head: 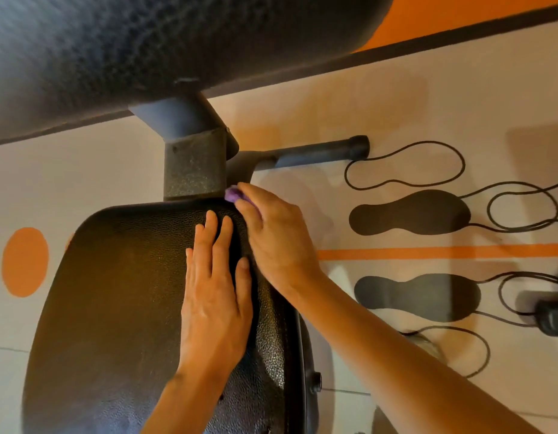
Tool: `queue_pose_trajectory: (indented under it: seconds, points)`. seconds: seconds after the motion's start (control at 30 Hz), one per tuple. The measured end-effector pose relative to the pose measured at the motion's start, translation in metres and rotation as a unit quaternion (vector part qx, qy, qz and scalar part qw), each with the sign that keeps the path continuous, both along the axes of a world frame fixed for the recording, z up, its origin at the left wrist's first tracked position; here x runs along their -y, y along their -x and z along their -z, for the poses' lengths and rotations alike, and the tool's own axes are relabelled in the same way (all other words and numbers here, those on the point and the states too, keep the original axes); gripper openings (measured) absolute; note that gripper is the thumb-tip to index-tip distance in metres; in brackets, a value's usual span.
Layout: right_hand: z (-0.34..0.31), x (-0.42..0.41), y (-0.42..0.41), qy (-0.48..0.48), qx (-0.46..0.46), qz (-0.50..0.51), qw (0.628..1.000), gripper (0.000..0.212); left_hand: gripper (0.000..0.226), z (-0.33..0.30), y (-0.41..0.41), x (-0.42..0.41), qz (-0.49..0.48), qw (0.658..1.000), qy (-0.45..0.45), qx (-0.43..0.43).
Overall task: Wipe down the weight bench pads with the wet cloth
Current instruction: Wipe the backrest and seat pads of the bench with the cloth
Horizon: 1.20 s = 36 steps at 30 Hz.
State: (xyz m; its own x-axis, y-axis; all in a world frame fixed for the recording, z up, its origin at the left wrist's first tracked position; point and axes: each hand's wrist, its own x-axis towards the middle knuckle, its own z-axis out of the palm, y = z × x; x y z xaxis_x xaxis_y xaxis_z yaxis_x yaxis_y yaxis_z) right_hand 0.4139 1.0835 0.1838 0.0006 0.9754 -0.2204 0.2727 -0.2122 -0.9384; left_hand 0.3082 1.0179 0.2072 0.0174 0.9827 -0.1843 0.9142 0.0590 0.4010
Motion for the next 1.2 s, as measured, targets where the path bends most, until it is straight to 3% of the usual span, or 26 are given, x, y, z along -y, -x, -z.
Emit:
queue_pose_trajectory:
  seconds: [0.07,0.17,0.27,0.43,0.5,0.6,0.67,0.77,0.83,0.9,1.03,1.13,1.2]
  points:
    - [-0.002,0.020,-0.013,-0.011,0.006,0.004,1.000,0.034,0.053,-0.002,0.000,-0.001,-0.005,1.000,0.005,0.002]
    - [-0.001,0.003,-0.009,0.007,0.083,-0.038,0.996,0.034,0.055,-0.008,0.002,-0.005,-0.010,0.999,0.019,0.035]
    - [-0.006,-0.026,0.021,0.032,0.020,-0.048,0.998,0.027,0.055,-0.016,0.017,-0.008,-0.007,0.999,0.011,0.052]
    - [-0.018,-0.017,-0.002,-0.022,0.113,-0.100,0.988,0.032,0.061,-0.013,0.077,-0.023,-0.088,0.996,-0.002,-0.004]
    - [-0.017,-0.017,0.000,-0.017,0.083,-0.087,0.993,0.032,0.063,-0.007,0.087,-0.025,-0.075,0.997,0.004,-0.021]
    - [-0.015,-0.040,0.041,-0.037,0.246,-0.155,0.956,0.028,0.061,-0.001,0.091,-0.024,-0.062,0.998,-0.009,-0.025]
    - [-0.018,-0.050,0.061,-0.070,0.301,-0.166,0.936,0.027,0.060,0.000,0.092,-0.024,-0.064,0.998,-0.014,-0.014]
    - [-0.019,-0.046,0.039,-0.057,0.251,-0.197,0.946,0.031,0.061,-0.001,0.095,-0.026,-0.064,0.998,-0.012,0.003]
    - [-0.022,-0.036,0.018,-0.041,0.210,-0.145,0.966,0.032,0.062,-0.001,0.095,-0.026,-0.063,0.998,-0.011,0.001]
    - [-0.023,-0.037,0.036,-0.033,0.263,-0.122,0.956,0.031,0.060,0.001,0.094,-0.027,-0.066,0.998,-0.010,-0.003]
    - [-0.021,-0.058,0.106,-0.074,0.301,-0.197,0.930,0.027,0.059,0.001,0.093,-0.027,-0.060,0.998,-0.004,-0.014]
    - [-0.023,-0.056,0.060,-0.058,0.274,-0.217,0.935,0.029,0.061,-0.002,0.094,-0.028,-0.058,0.998,0.005,-0.014]
    - [-0.031,-0.044,0.030,-0.035,0.259,-0.165,0.951,0.030,0.065,-0.002,0.094,-0.028,-0.055,0.998,0.004,-0.021]
